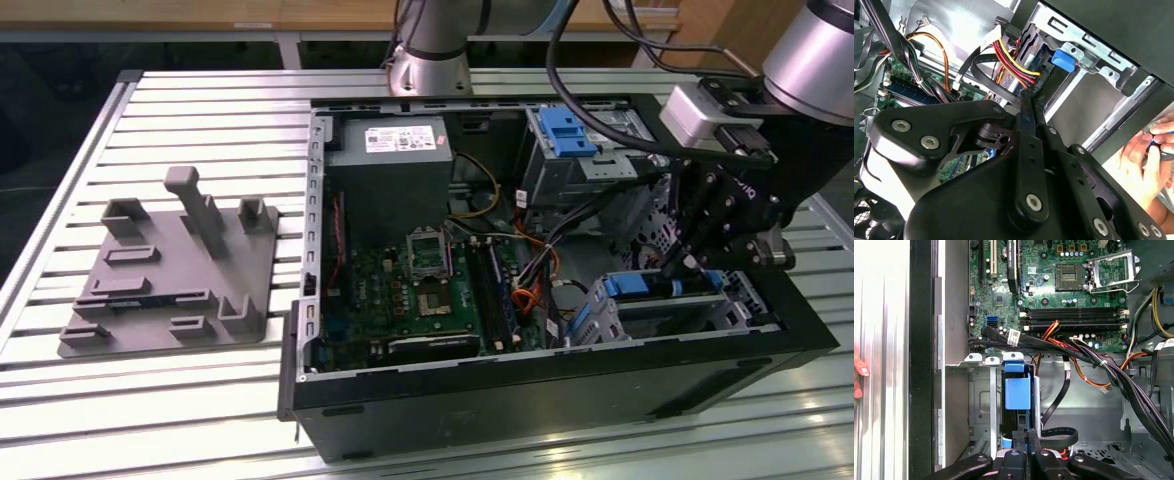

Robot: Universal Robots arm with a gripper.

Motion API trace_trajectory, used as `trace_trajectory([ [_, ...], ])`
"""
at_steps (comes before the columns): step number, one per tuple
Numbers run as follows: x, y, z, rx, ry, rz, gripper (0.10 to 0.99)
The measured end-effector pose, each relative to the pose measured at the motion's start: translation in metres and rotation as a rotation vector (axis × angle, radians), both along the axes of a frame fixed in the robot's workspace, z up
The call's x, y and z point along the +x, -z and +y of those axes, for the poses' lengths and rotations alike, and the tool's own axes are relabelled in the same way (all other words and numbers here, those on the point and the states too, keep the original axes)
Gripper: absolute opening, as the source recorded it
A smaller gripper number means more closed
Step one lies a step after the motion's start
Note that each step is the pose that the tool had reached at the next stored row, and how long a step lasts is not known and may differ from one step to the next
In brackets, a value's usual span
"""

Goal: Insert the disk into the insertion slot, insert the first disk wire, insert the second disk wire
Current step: 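Insert the second disk wire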

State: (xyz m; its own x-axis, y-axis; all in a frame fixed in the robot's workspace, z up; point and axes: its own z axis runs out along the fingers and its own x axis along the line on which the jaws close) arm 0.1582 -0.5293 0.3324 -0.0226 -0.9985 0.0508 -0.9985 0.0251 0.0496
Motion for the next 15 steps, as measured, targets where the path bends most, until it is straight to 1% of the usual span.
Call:
trace_trajectory([
  [2,0.0,0.0006,0.0,0.0,0.0,-0.0001,0.141],
  [4,0.0,0.0012,0.0,0.0,0.0,-0.0017,0.141],
  [8,0.0,0.0019,0.0,0.0,0.0,-0.0093,0.141],
  [9,0.0001,0.0021,0.0,0.001,0.0,-0.0108,0.153],
  [10,0.0001,0.0025,0.0001,0.002,0.0,-0.0128,0.212],
  [11,-0.0001,0.0023,0.0,0.001,0.0,-0.0142,0.212],
  [12,-0.0001,0.0018,0.0,0.001,0.0,-0.0155,0.275],
  [15,-0.0004,-0.0013,0.0,0.0,0.0,-0.0194,0.275],
])
